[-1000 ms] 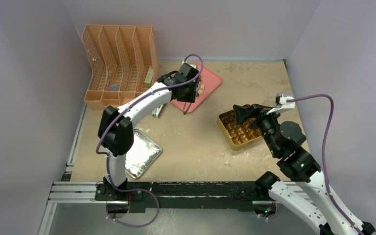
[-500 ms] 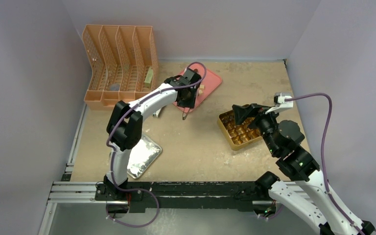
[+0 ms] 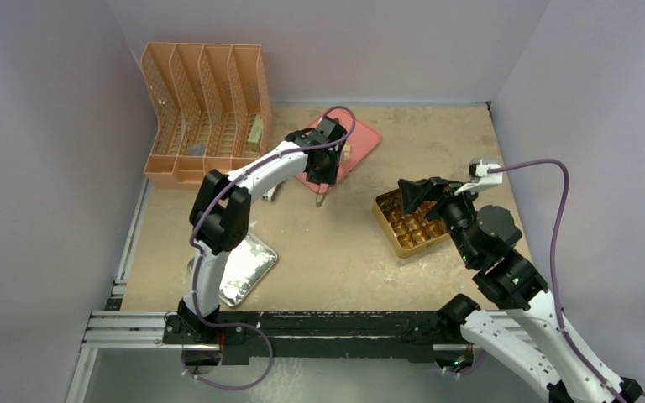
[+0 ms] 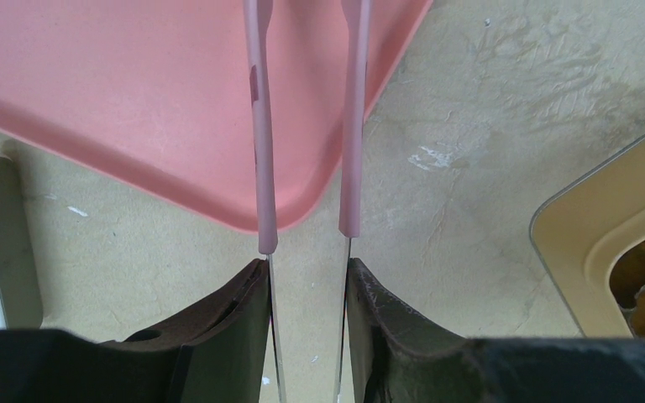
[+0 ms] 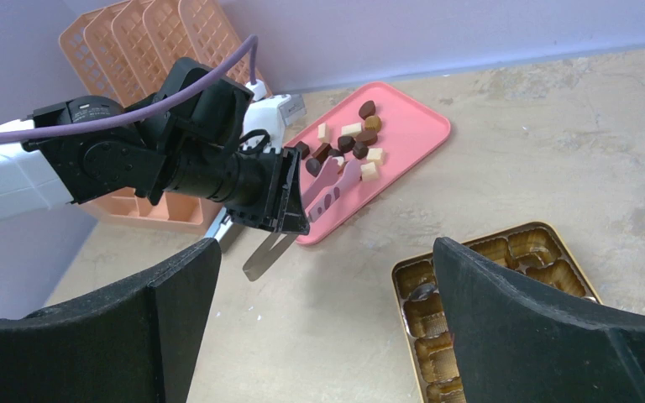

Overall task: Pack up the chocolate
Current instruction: Adjust the clamp.

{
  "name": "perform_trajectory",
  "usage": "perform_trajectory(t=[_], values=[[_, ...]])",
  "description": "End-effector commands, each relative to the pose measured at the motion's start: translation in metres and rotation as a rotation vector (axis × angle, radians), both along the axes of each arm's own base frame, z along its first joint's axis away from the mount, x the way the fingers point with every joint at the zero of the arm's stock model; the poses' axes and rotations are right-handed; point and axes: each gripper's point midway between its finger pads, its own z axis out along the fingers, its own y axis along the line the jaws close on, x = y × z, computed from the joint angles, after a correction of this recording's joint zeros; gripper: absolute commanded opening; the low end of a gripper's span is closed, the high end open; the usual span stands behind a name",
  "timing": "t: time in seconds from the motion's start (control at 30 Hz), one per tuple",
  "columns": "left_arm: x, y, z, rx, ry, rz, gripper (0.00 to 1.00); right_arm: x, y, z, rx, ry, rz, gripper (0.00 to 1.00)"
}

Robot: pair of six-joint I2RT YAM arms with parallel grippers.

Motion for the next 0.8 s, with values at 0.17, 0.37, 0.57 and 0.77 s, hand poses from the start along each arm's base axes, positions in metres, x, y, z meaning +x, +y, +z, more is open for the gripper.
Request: perform_trajectory(t=[0.17,0.37,0.57,0.77], values=[[0.021,-0.016,0.021,-0.075,-0.065,-0.005,0.36,0.002,0.0,0.02,0.032,-0.057,-0.004,0.98],[0.028,-0.003,0.012,-0.038,-0.056,0.048,0.36,0.001,-0.001,0.018,0.031,-0.055,-0.007,0.98],[0.029,0.012,0.011,0.007,-0.057,0.088,0.36,0.0,-0.003,0.019,0.031,-0.059,-0.011,0.98],[0.026,0.022,0.025,0.021,-0.082,0.112,0.36,0.0,-0.003,0.019,0.031,-0.06,-0.012,0.98]])
